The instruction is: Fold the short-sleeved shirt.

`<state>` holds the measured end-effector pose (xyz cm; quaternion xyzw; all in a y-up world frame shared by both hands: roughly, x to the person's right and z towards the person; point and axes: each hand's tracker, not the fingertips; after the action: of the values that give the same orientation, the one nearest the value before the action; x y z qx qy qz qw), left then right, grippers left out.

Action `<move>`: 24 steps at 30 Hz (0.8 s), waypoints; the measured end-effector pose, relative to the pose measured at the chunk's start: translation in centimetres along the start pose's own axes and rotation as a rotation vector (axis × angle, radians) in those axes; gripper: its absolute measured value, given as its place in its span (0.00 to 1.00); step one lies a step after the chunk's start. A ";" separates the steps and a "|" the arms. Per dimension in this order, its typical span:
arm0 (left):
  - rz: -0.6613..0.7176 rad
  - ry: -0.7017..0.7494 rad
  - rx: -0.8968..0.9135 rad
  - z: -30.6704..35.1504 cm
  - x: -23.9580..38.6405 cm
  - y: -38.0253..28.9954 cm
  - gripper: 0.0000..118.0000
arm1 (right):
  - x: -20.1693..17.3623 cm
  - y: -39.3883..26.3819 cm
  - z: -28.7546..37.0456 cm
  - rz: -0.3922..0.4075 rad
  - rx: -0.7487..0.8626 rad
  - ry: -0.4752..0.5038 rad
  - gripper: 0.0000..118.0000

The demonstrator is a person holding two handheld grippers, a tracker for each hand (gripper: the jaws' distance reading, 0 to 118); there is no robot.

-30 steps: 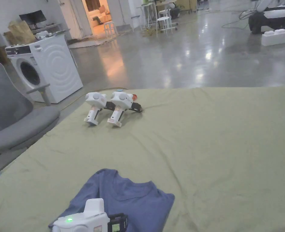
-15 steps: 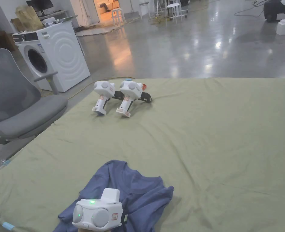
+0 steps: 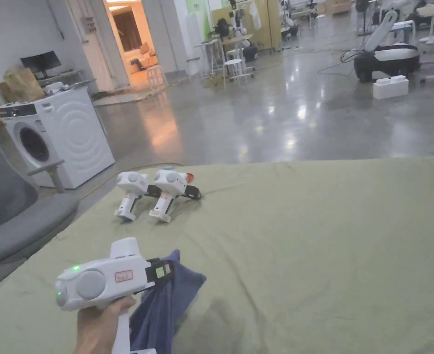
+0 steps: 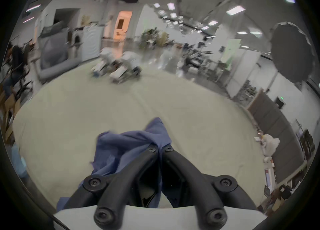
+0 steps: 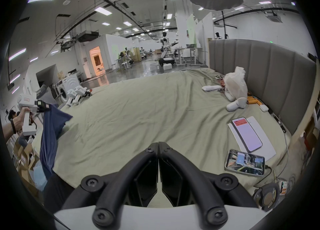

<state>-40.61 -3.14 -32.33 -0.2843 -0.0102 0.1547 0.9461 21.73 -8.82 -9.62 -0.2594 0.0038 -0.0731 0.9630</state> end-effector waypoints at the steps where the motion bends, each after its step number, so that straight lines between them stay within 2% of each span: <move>1: -0.032 -0.048 0.014 -0.3 2.0 0.6 0.00 | 0.4 -0.2 0.4 -0.021 0.008 -0.008 0.00; 6: -0.144 -0.262 -0.007 -5.2 14.0 -0.2 0.00 | 2.1 -1.0 2.5 -0.071 0.028 -0.037 0.00; 9: -0.196 -0.428 -0.107 -7.8 22.8 -5.1 0.00 | 3.2 -1.3 3.9 -0.073 0.041 -0.072 0.00; 13: -0.302 -0.628 -0.297 -9.7 32.3 -15.6 0.00 | 5.0 -2.1 6.0 -0.088 0.055 -0.133 0.00; 15: -0.181 -0.742 -0.446 -9.5 34.8 -21.0 0.00 | 5.1 -2.4 6.8 -0.096 0.048 -0.155 0.00; 16: -0.153 -0.757 -0.459 -8.7 35.9 -24.0 0.00 | 5.4 -2.6 7.2 -0.096 0.045 -0.170 0.00; 17: -0.168 -0.788 -0.497 -8.0 37.1 -26.4 0.00 | 5.5 -2.8 7.6 -0.097 0.042 -0.188 0.00; 19: -0.297 -0.848 -0.528 -6.6 38.5 -29.9 0.00 | 5.6 -3.0 8.0 -0.098 0.033 -0.201 0.00; 22: -0.266 -0.959 -0.625 -4.5 39.4 -34.2 0.00 | 5.7 -3.7 8.1 -0.112 0.025 -0.213 0.00; 23: -0.269 -0.945 -0.623 -4.4 39.5 -34.7 0.08 | 5.6 -3.8 8.0 -0.117 0.022 -0.211 0.00; 24: -0.271 -0.923 -0.612 -4.3 39.2 -34.7 0.21 | 5.3 -3.8 7.9 -0.119 0.020 -0.207 0.00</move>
<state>7.12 -21.20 -19.85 -0.4444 -0.5032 0.1301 0.7296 26.84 -8.92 -0.70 -0.2559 -0.1116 -0.1030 0.9547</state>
